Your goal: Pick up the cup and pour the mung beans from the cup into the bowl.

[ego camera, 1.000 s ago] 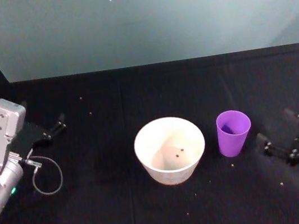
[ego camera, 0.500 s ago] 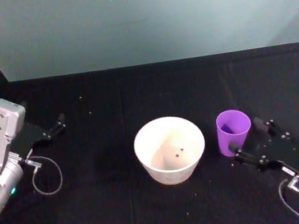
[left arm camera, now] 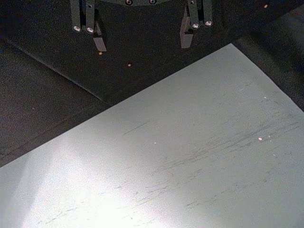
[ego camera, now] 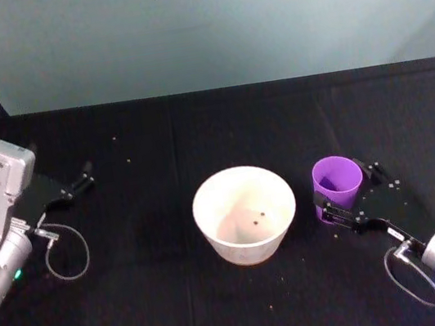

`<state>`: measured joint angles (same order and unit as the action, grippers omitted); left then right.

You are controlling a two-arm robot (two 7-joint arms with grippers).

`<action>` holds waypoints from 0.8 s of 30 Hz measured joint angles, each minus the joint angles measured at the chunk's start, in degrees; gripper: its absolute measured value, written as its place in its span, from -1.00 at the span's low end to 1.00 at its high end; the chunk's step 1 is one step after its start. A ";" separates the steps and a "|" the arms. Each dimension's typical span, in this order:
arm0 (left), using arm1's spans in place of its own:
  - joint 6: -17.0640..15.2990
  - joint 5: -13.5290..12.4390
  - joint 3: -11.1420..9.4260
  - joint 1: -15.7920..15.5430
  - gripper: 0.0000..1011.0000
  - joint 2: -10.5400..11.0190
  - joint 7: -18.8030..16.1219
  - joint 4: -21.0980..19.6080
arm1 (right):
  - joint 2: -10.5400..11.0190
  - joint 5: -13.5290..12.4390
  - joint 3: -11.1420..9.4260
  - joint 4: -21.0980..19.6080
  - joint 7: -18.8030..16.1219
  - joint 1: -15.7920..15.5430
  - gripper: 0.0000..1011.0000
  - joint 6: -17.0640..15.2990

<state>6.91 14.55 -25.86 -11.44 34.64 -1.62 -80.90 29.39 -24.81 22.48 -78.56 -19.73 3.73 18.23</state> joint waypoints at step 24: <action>0.00 0.00 0.00 0.00 1.00 0.00 0.00 0.00 | -1.54 1.30 -0.82 0.48 -0.09 1.00 0.91 -0.62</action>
<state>6.91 14.55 -25.86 -11.43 34.65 -1.62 -80.90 27.85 -23.51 21.66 -78.08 -19.82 4.74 17.61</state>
